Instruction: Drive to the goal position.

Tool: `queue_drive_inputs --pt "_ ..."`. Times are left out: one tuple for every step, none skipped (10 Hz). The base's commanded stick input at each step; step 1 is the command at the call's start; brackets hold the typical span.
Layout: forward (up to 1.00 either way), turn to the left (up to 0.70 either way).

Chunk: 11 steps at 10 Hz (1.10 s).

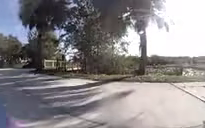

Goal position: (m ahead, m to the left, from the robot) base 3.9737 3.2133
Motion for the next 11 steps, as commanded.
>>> queue_drive_inputs --pt "0.00 -0.45" --pt "0.00 -0.45" --pt "0.65 -0.33" --pt "1.00 -0.27" --pt "1.00 -0.27" --pt "0.62 -0.34" --pt "0.00 -0.45" --pt "0.00 -0.45" --pt "0.00 -0.45" --pt "0.00 -0.45" --pt "0.00 -0.45"
